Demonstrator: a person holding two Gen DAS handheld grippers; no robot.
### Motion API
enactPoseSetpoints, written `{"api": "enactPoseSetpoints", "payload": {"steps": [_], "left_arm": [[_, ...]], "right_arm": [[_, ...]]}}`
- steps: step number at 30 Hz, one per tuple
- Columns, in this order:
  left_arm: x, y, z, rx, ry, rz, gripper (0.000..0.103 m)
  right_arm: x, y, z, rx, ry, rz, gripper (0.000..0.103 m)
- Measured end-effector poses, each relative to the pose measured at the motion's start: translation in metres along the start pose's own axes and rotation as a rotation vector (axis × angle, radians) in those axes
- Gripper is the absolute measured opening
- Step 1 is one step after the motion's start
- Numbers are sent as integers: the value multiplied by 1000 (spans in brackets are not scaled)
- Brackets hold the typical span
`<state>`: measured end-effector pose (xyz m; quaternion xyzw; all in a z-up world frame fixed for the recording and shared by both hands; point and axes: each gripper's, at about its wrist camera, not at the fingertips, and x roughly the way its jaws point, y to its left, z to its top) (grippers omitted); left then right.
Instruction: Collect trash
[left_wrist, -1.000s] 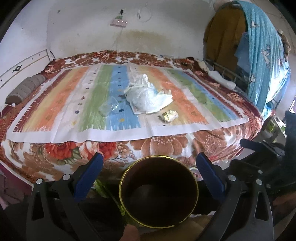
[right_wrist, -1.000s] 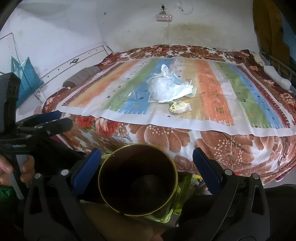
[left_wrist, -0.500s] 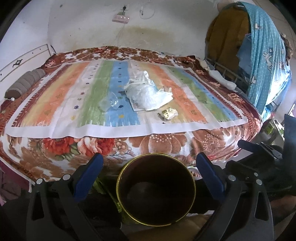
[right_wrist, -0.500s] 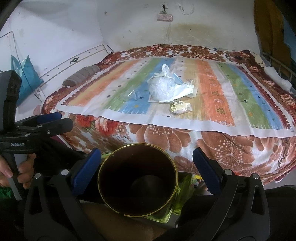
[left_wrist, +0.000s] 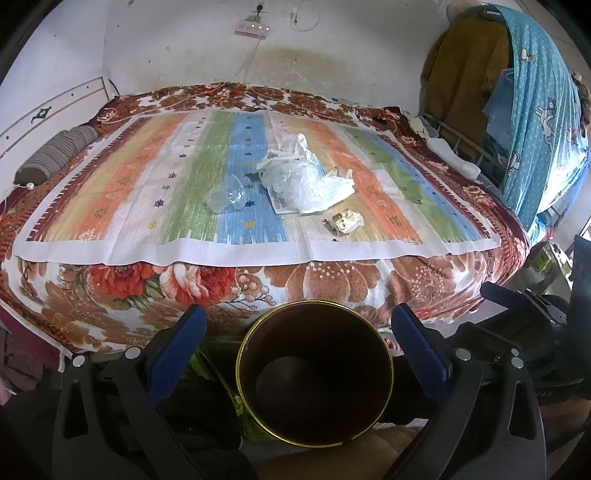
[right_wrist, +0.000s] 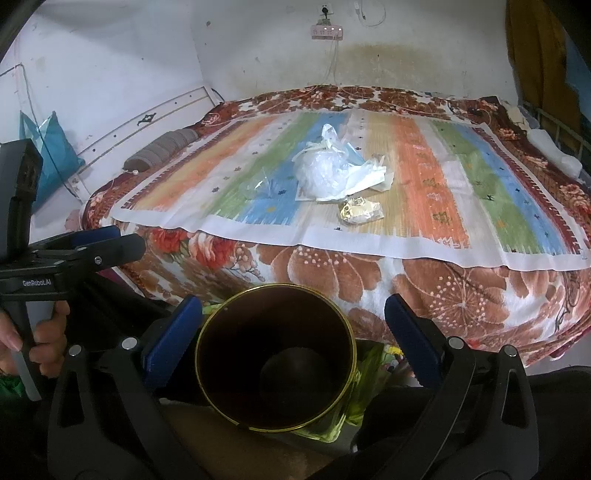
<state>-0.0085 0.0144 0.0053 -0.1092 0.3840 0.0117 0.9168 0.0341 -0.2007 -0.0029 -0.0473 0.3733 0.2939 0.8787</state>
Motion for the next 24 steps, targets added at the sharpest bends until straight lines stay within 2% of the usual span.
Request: {"api": "enactPoseSetpoints", "payload": {"steps": [24], "left_arm": [[-1, 7, 1, -31, -1, 4, 97]], "right_arm": [[2, 2, 1, 0, 8, 3, 94]]}}
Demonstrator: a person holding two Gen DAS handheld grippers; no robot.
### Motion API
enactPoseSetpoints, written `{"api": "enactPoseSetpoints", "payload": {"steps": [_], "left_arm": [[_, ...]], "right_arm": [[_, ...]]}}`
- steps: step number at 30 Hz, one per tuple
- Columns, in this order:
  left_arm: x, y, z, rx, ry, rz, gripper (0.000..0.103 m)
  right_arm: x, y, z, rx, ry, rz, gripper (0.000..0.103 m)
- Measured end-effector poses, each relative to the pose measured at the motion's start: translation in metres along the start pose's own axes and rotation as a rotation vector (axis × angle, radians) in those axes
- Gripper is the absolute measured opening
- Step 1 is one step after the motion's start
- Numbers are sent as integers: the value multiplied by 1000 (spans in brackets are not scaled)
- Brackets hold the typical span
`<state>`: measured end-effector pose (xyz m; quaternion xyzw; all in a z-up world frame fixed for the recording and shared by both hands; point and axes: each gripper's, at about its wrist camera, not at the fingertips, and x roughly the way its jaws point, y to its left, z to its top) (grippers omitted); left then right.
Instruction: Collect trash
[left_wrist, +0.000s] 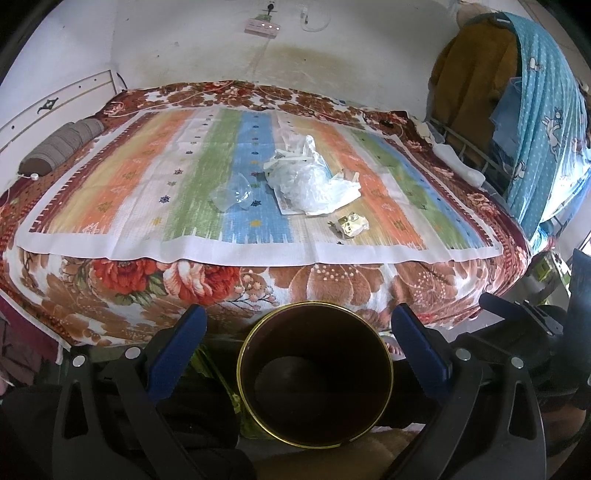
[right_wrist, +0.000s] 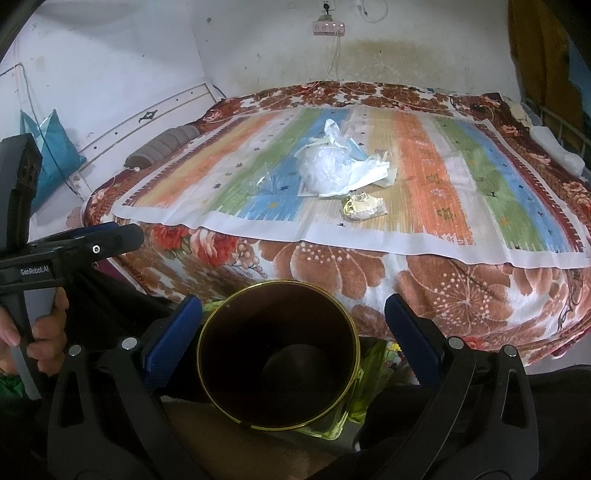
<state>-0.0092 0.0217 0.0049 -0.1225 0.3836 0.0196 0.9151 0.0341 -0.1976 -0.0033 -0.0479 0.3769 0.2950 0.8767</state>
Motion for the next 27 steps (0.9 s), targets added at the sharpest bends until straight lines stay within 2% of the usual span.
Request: {"api": "enactPoseSetpoints", "payload": {"steps": [20, 21, 23, 27], "left_arm": [[4, 0, 7, -2, 5, 29, 97], [4, 0, 7, 2, 3, 43, 97], [3, -7, 9, 43, -27, 121, 97], [7, -16, 17, 101, -52, 156, 97]], "right_arm": [[7, 1, -2, -2, 15, 21, 94], [8, 0, -2, 0, 16, 22, 94], [9, -1, 0, 9, 22, 24, 94], [13, -5, 9, 18, 36, 26, 94]]}}
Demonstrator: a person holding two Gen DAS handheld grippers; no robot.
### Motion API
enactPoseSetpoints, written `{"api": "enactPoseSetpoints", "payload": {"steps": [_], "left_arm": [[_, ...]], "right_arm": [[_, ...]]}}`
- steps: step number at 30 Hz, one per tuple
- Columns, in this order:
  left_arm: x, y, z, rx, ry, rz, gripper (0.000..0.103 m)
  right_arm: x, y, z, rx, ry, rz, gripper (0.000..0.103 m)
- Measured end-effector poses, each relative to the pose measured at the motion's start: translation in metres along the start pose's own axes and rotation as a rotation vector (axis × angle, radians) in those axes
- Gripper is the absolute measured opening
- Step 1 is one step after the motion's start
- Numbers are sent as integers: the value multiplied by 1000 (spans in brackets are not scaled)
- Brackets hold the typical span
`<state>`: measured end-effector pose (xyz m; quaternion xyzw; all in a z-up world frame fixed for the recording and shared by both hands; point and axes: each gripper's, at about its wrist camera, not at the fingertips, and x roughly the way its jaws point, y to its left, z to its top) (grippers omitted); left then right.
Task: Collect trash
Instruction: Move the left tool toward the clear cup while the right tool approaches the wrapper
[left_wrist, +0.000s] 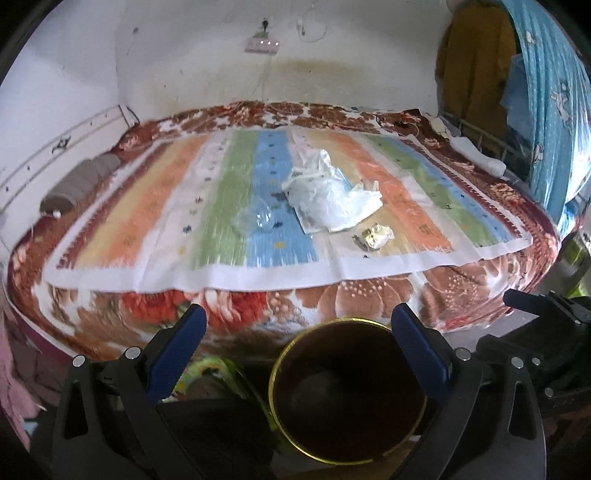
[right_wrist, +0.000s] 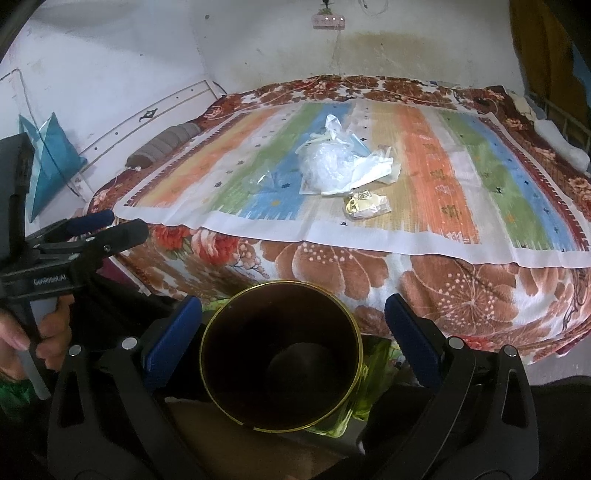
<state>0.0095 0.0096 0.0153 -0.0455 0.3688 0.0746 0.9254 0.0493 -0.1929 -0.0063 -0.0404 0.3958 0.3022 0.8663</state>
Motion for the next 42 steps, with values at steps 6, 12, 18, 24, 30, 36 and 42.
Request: {"api": "enactPoseSetpoints", "payload": {"steps": [6, 12, 18, 24, 30, 36, 42], "left_arm": [[14, 3, 17, -6, 13, 29, 97], [24, -1, 28, 5, 22, 42, 97], [37, 2, 44, -12, 39, 40, 97], [50, 5, 62, -8, 49, 72, 97], [69, 7, 81, 3, 72, 90, 97], [98, 18, 100, -16, 112, 115, 97], [118, 21, 108, -34, 158, 87, 97]], "right_arm": [[5, -1, 13, -8, 10, -4, 94], [11, -2, 27, -18, 12, -27, 94], [22, -4, 41, -26, 25, -45, 94], [29, -8, 54, -32, 31, -58, 94], [39, -10, 72, -49, 38, -79, 94], [52, -16, 88, -43, 62, -89, 94], [69, -16, 99, -80, 92, -111, 94]]}}
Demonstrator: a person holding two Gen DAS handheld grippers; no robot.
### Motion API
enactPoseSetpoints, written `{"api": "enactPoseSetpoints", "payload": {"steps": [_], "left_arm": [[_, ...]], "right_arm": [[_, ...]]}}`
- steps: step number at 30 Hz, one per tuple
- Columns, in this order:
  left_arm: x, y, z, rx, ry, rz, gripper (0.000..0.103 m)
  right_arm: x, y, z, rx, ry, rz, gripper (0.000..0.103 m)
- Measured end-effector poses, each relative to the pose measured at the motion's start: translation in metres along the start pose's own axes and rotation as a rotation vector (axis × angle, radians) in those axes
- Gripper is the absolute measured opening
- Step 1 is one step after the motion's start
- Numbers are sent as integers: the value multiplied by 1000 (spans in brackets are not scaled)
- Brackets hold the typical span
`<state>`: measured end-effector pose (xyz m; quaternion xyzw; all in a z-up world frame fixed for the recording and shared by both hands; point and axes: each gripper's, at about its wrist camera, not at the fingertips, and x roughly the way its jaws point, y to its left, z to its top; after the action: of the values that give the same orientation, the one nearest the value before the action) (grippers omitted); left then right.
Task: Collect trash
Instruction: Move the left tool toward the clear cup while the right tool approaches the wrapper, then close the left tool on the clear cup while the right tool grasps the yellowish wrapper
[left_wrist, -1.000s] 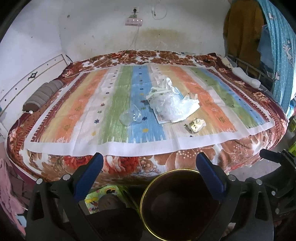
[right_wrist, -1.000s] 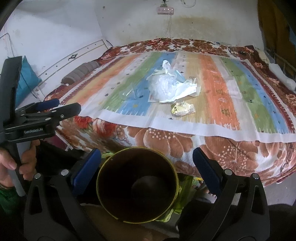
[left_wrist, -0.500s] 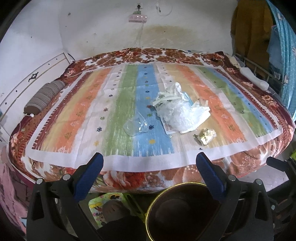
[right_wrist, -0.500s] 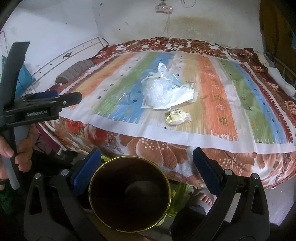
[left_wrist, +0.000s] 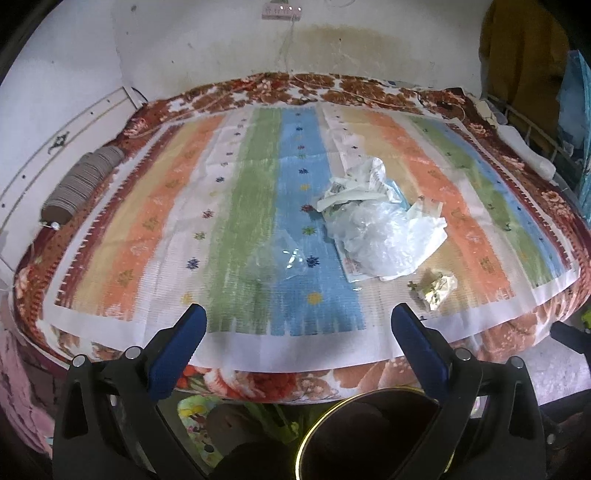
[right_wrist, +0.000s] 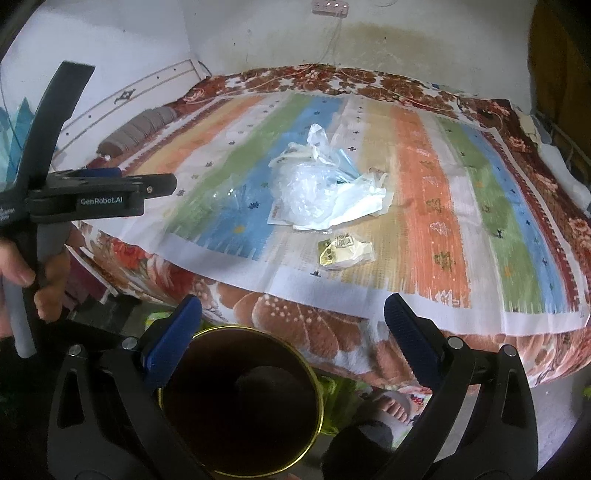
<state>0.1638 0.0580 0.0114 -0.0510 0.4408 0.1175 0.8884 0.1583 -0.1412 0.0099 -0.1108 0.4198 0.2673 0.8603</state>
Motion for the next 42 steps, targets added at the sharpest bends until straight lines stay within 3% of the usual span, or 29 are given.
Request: {"api": "enactPoseSetpoints", "payload": {"steps": [11, 14, 20, 26, 37, 42], "left_arm": [[40, 3, 34, -22, 38, -10, 97], [57, 8, 39, -37, 68, -1, 97], [82, 18, 46, -77, 126, -64, 97], [109, 27, 56, -110, 170, -52, 97], [154, 25, 70, -73, 236, -68, 74], [170, 17, 73, -29, 277, -37, 64]], "right_arm": [[35, -9, 27, 1, 58, -9, 94], [44, -11, 33, -3, 69, -11, 94], [67, -23, 43, 26, 120, 1, 92], [92, -30, 55, 42, 161, 18, 92], [139, -50, 70, 74, 245, 20, 83], [158, -57, 73, 84, 285, 22, 77]]}}
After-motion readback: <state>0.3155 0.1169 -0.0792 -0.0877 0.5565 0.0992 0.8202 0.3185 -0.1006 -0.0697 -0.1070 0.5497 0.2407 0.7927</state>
